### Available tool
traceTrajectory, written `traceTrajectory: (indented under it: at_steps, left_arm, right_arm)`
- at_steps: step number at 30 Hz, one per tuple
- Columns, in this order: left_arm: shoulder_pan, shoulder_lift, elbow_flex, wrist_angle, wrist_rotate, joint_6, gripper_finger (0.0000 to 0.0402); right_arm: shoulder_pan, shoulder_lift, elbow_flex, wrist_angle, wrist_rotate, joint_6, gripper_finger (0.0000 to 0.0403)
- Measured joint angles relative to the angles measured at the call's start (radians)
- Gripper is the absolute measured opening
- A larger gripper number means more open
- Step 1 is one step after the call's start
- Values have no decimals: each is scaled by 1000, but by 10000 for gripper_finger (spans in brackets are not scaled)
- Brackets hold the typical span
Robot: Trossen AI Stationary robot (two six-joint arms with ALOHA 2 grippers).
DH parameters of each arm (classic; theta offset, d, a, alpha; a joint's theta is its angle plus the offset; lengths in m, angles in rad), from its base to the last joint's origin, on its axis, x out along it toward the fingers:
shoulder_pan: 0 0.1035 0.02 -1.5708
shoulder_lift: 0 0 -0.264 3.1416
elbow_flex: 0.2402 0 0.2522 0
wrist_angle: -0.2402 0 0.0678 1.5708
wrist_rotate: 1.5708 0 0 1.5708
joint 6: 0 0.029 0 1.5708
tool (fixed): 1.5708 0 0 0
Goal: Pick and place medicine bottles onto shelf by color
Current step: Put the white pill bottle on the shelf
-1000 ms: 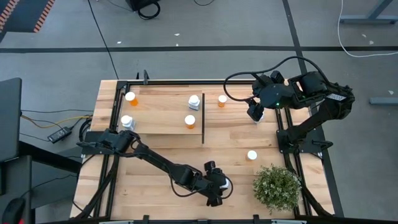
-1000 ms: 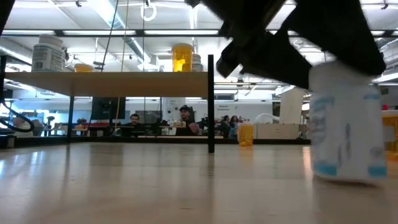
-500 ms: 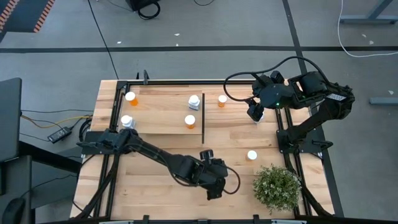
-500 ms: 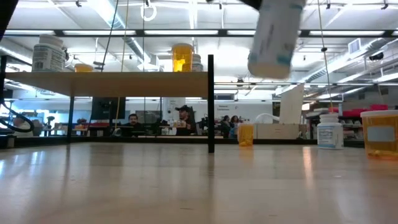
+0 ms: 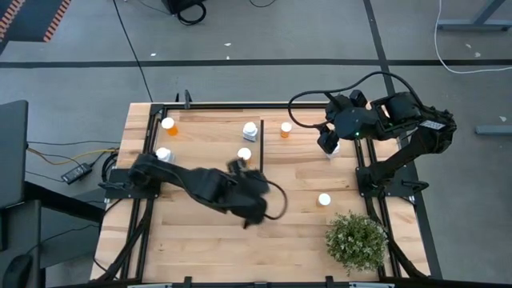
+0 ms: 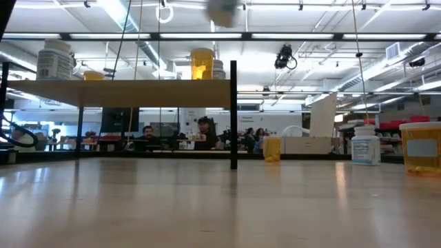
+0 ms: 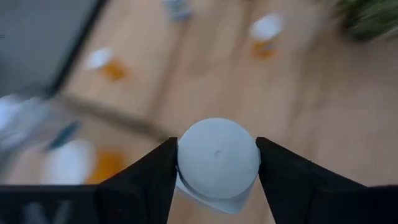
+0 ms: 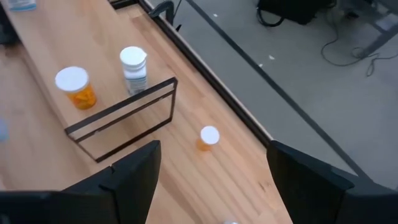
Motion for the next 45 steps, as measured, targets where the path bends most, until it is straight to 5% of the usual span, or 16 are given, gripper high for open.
traceTrajectory:
  at_steps: [4,9,19,24,32,39,45]
  left_arm:
    - [-17,-74,0,-193,-105,-73,203]
    - [-24,-200,-105,-184,-173,-62,210]
    - [21,-696,-781,23,-204,-187,208]
    - [150,-894,-985,134,-168,-203,207]
    - [392,-956,-1077,167,-90,-22,212]
    - [550,-953,-1209,430,151,184,211]
    - [607,-955,-1262,500,165,217,211]
  right_arm:
    - [0,0,0,0,28,3,298]
    - [0,0,0,0,34,26,298]
    - [0,0,0,0,95,148,298]
    - [0,0,0,0,142,210,298]
    - [-2,11,0,8,198,277,298]
    - [-36,34,0,55,196,280,298]
    - [-42,53,0,58,137,280,298]
